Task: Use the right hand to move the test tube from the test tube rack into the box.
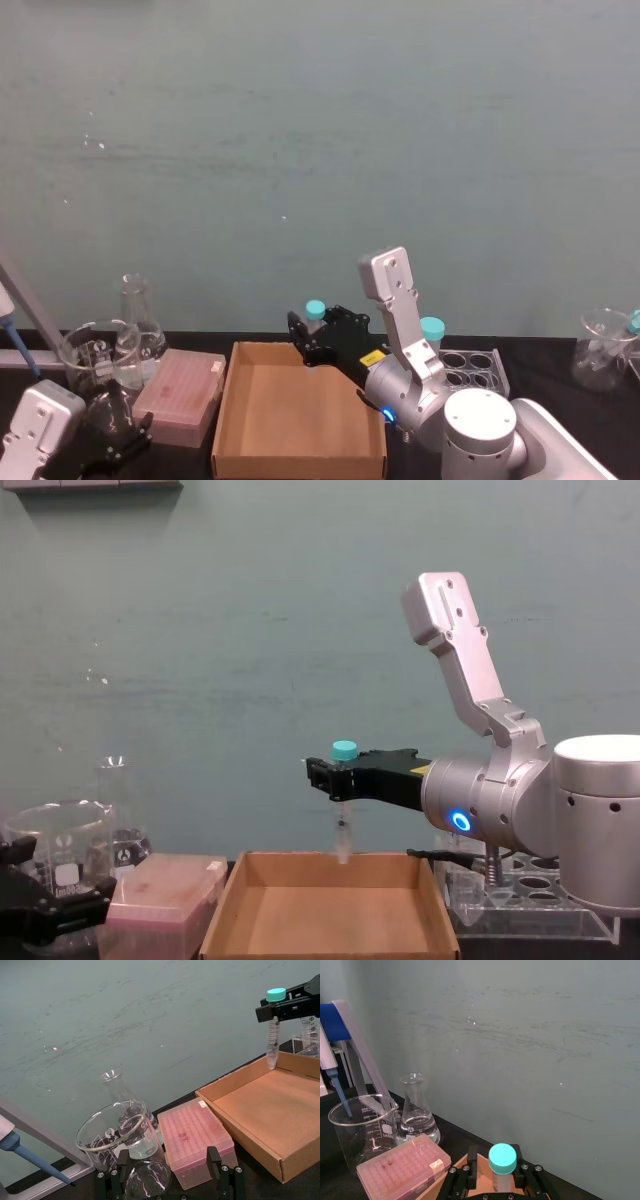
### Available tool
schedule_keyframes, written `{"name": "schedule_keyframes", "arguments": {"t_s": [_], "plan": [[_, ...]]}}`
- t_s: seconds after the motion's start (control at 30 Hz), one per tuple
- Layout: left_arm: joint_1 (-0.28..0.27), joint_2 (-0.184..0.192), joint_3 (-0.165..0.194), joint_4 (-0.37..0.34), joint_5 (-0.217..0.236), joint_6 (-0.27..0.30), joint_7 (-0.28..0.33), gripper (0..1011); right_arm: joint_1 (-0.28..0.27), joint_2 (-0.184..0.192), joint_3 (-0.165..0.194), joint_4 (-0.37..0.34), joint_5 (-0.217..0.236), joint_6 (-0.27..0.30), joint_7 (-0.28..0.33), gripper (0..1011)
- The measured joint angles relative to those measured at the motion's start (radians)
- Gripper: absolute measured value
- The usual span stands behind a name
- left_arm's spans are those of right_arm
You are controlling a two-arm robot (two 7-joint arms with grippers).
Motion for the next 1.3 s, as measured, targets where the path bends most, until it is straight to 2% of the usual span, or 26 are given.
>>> {"name": "schedule_keyframes", "arguments": {"t_s": [0.3, 0.33, 0.43, 0.57, 0.6, 0.7, 1.3], "plan": [[0.0, 0.0, 0.0, 0.0, 0.0, 0.0, 0.0, 1000, -0.001, 0.001, -0.001, -0.002, 0.001, 0.001, 0.0, 656], [0.0, 0.0, 0.0, 0.0, 0.0, 0.0, 0.0, 1000, -0.001, 0.001, -0.001, -0.002, 0.002, 0.002, 0.0, 715], [0.0, 0.0, 0.0, 0.0, 0.0, 0.0, 0.0, 1000, -0.001, 0.001, -0.001, -0.003, 0.002, 0.002, 0.0, 768], [0.0, 0.0, 0.0, 0.0, 0.0, 0.0, 0.0, 1000, -0.002, 0.002, -0.001, -0.003, 0.002, 0.003, 0.0, 915], [0.0, 0.0, 0.0, 0.0, 0.0, 0.0, 0.0, 1000, -0.002, 0.002, -0.001, -0.003, 0.002, 0.003, 0.0, 915], [0.0, 0.0, 0.0, 0.0, 0.0, 0.0, 0.0, 1000, -0.002, 0.002, -0.001, -0.004, 0.003, 0.003, 0.0, 1002], [0.0, 0.0, 0.0, 0.0, 0.0, 0.0, 0.0, 1000, -0.002, 0.002, -0.001, -0.004, 0.003, 0.003, 0.0, 1000]]}}
